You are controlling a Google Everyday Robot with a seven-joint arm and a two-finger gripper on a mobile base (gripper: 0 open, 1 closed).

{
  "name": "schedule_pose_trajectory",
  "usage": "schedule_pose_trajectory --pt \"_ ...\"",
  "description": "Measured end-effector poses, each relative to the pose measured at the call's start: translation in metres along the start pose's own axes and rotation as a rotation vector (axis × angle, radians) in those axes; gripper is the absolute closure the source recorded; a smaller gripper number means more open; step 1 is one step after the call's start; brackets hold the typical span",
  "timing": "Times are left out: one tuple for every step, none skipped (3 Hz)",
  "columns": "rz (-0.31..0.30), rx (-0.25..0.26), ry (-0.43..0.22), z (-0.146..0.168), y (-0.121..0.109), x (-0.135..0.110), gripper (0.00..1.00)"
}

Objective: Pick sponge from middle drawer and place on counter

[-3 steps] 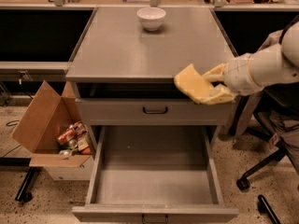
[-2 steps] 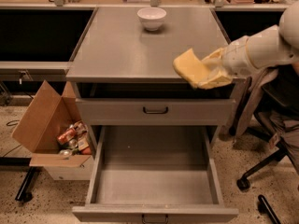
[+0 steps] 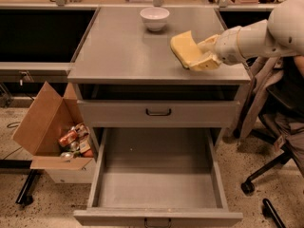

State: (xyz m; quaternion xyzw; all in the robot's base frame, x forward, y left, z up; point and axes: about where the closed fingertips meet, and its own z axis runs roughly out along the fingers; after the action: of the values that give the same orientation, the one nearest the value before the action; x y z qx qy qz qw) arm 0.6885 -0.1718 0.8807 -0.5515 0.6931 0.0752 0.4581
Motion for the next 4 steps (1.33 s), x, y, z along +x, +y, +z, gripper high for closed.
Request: schedule_pose_trajectory --pt "0.047 0.05 -0.069 0.016 -0.02 -0.012 0.81" --pt "0.083 0.072 -0.12 0.032 -0.034 -0.024 0.5" --pt "0.096 0.071 -0.135 0.04 -0.039 -0.029 0.27" --pt "0.101 0.046 -0.134 0.054 -0.039 -0.033 0.0"
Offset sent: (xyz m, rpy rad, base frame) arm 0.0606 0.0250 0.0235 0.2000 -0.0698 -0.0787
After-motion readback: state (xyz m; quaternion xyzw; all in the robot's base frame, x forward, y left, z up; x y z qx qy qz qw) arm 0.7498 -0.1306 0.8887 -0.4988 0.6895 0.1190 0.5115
